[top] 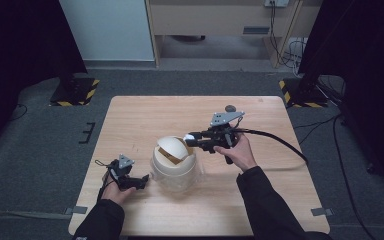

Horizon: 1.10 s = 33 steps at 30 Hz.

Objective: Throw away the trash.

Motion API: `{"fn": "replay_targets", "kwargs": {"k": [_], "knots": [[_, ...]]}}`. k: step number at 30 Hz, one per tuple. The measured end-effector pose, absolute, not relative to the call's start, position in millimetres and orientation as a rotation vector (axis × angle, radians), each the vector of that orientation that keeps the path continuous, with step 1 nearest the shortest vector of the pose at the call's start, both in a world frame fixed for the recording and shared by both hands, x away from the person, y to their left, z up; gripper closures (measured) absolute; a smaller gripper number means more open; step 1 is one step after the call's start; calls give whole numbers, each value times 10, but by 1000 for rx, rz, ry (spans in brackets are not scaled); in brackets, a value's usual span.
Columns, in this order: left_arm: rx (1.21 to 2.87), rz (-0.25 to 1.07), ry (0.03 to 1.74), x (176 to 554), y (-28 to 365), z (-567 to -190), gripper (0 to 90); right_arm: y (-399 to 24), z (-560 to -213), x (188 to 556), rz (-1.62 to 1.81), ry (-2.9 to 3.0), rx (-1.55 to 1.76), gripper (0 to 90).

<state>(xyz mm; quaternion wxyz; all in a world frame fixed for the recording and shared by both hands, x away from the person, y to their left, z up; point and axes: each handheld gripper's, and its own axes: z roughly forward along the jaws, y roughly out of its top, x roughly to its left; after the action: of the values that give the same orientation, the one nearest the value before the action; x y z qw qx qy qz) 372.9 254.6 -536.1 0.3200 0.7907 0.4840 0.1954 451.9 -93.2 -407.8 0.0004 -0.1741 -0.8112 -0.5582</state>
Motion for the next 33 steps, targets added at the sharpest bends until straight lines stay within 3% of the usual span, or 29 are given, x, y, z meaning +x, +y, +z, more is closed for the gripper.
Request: {"fn": "replay_targets", "kwargs": {"k": [10, 16, 27, 33], "knots": [[2079, 514, 1272, 3729, 2546, -5361, 0, -882, -4161, 4514, -1669, -2608, -528, 653], [2078, 514, 1272, 3729, 2546, -5361, 0, -877, -4168, 4516, -1659, -2604, -545, 526], [2078, 514, 1272, 3729, 2546, -5361, 0, -1106, -3972, 4545, -1766, -2607, -651, 436], [2078, 514, 1272, 3729, 2546, -5361, 0, -1411, -4088, 4513, -1770, -2652, -874, 349]]}}
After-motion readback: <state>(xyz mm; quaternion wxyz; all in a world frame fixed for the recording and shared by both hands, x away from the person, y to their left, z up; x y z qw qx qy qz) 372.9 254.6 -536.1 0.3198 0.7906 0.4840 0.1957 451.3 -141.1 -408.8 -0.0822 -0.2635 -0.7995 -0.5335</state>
